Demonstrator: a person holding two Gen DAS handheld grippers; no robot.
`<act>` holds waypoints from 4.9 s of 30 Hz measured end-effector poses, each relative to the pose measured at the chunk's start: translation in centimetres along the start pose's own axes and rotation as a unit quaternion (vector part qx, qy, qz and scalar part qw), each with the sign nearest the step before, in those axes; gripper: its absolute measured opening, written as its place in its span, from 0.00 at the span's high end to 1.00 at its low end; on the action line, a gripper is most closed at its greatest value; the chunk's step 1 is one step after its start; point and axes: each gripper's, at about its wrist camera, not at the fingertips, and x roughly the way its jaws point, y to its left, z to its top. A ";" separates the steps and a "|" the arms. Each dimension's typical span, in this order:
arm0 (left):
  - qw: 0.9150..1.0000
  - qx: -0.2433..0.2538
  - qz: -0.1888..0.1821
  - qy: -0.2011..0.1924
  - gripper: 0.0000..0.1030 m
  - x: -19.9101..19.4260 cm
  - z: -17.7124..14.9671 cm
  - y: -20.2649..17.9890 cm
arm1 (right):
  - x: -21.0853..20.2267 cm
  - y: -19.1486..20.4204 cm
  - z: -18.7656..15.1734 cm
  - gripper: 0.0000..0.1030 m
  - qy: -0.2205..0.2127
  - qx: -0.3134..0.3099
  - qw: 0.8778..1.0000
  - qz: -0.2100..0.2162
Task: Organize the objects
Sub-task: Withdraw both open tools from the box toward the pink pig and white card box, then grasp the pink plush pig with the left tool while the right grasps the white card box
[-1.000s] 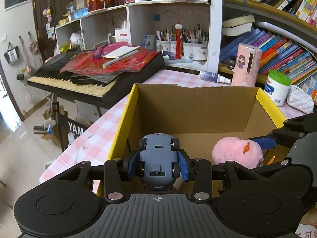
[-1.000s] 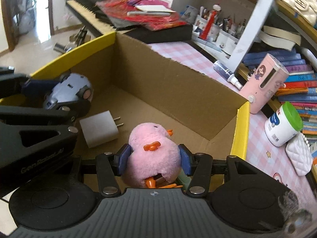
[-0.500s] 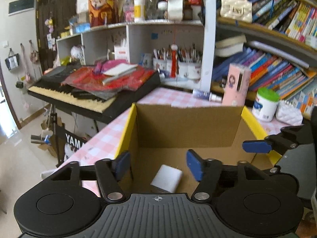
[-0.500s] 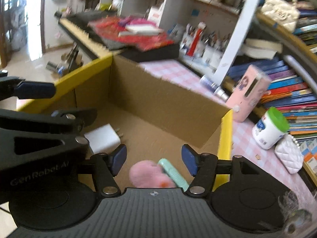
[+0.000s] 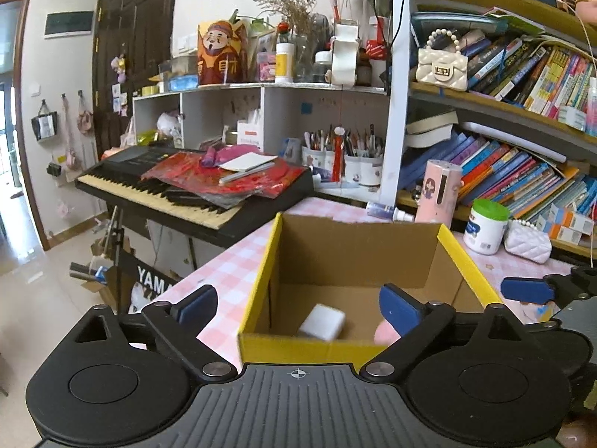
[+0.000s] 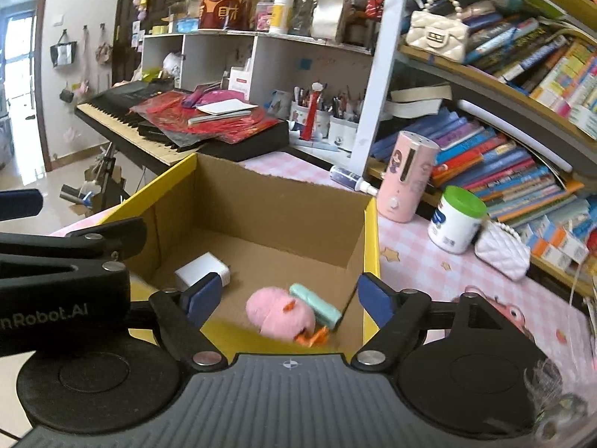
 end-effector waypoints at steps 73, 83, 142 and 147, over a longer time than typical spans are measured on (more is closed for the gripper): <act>0.981 0.091 -0.118 0.127 0.05 -2.0 -7.4 -16.2 | -7.7 -16.6 -14.6 0.15 0.119 0.132 0.972 -0.155; 0.984 0.073 -0.071 0.146 0.05 0.4 -7.3 -17.9 | -1.7 -19.8 -13.9 0.36 0.150 0.119 0.977 -0.095; 0.981 0.130 0.088 0.112 0.47 11.9 -5.6 -30.1 | -2.8 -29.2 -14.3 0.73 0.095 0.122 0.984 -0.089; 0.985 0.115 0.046 0.123 0.53 10.6 -5.5 -29.4 | -3.0 -29.4 -14.3 0.73 0.093 0.135 0.982 -0.095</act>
